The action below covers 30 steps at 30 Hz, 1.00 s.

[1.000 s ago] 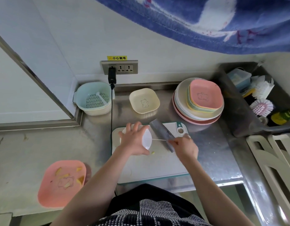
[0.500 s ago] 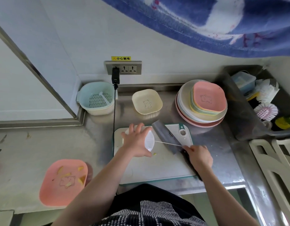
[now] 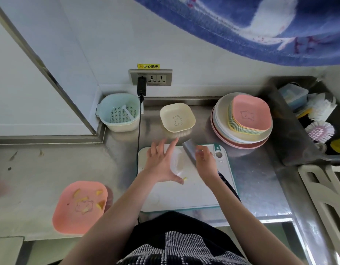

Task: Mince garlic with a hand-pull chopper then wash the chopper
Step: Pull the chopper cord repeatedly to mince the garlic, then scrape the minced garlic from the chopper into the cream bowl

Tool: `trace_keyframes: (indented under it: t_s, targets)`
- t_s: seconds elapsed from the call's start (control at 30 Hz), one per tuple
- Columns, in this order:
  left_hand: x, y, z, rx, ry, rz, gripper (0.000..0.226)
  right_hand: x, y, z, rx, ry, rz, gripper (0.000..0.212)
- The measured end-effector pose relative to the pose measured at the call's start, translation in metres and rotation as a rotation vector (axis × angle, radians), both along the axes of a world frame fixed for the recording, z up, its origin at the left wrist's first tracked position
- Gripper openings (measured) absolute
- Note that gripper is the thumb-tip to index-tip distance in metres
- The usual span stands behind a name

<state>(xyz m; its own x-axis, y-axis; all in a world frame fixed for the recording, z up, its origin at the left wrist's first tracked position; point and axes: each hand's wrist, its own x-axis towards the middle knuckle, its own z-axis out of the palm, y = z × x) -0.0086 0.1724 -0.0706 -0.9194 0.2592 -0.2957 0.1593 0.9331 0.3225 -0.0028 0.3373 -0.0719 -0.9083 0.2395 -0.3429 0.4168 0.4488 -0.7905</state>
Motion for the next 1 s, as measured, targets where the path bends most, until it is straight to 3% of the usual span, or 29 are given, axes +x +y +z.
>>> trace_keyframes:
  t_s: [0.13,0.27,0.37,0.47,0.57,0.63,0.7,0.77,0.87,1.0]
  targets:
    - [0.005,-0.019,-0.008,0.106,-0.058,0.117,0.154,0.005,-0.018,0.006,-0.092,-0.015,0.307,0.063]
    - [0.019,-0.048,-0.025,0.326,-0.167,0.213,0.16,-0.004,-0.051,0.014,0.404,-0.078,0.877,0.102]
    - [0.027,-0.064,-0.036,0.389,-0.156,0.312,0.145,-0.012,-0.074,0.015,0.625,-0.065,1.036,0.125]
    - [0.029,-0.069,-0.038,0.514,-0.149,0.394,0.121,-0.018,-0.087,0.013,0.681,-0.088,0.991,0.124]
    - [0.028,-0.067,-0.042,0.57,-0.181,0.539,0.081,-0.023,-0.092,0.017,0.705,-0.139,0.933,0.115]
    - [0.026,-0.062,-0.042,0.836,-0.261,0.785,0.055,-0.026,-0.086,0.021,0.604,-0.15,0.837,0.106]
    - [0.022,-0.055,-0.028,1.213,-0.378,1.07,0.034,-0.03,-0.079,0.029,0.31,-0.192,0.629,0.092]
    - [0.019,-0.049,-0.013,1.421,-0.598,1.117,0.04,-0.032,-0.075,0.036,0.066,-0.216,0.503,0.084]
    - [0.015,-0.04,0.003,1.68,-0.86,0.992,0.074,-0.028,-0.078,0.047,0.027,-0.187,0.545,0.08]
    - [0.007,-0.032,0.01,1.718,-0.877,1.1,0.07,-0.027,-0.074,0.053,-0.02,-0.134,0.519,0.082]
